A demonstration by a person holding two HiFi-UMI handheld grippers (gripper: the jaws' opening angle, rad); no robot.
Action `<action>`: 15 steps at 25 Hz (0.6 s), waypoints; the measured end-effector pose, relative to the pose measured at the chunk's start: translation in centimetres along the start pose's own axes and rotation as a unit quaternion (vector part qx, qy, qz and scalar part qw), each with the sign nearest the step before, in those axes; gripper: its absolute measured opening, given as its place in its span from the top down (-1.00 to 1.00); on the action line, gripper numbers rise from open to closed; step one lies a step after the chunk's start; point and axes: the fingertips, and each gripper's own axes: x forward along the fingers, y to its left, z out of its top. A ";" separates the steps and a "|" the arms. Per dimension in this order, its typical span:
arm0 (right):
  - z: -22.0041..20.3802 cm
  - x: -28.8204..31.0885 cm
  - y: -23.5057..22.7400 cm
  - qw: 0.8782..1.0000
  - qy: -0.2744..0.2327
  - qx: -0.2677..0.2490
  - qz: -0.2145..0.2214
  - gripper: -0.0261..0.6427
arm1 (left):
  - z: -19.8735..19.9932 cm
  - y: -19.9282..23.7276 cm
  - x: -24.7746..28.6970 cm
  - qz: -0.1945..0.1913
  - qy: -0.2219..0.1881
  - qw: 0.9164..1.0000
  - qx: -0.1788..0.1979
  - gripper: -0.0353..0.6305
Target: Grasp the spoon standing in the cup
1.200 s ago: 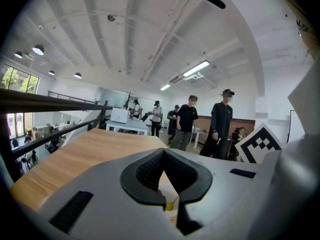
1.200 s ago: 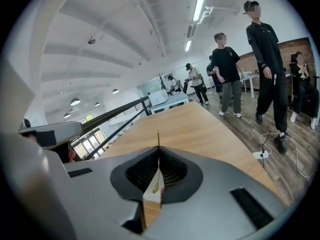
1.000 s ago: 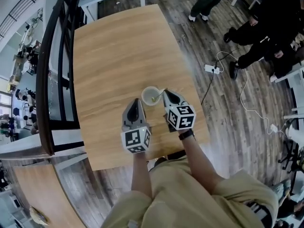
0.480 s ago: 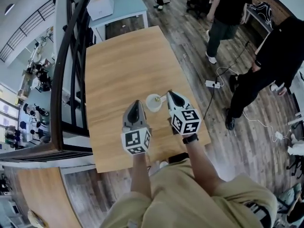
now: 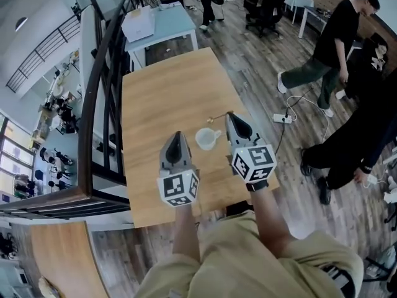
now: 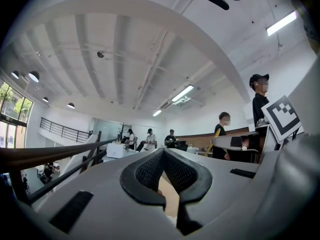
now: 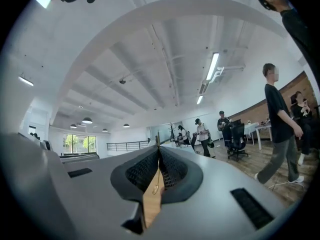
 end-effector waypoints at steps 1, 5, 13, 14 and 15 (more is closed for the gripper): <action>0.5 -0.4 0.2 1.000 -0.004 -0.002 0.001 0.87 | 0.4 -0.2 -0.3 -0.001 -0.003 1.000 0.001 0.89; 2.1 -1.7 0.9 1.000 -0.006 -0.014 0.000 0.87 | 2.3 -0.9 -1.2 -0.002 -0.014 1.000 0.008 0.89; 1.9 -1.9 1.7 0.999 0.003 -0.032 0.001 0.87 | 2.4 -0.6 -2.0 0.003 -0.016 1.000 0.014 0.89; 1.9 -2.0 1.7 0.999 0.004 -0.032 0.001 0.87 | 2.3 -0.6 -2.0 0.003 -0.015 1.000 0.013 0.89; 1.9 -2.1 1.7 0.999 0.003 -0.032 0.002 0.87 | 2.3 -0.7 -2.1 0.003 -0.015 1.000 0.012 0.89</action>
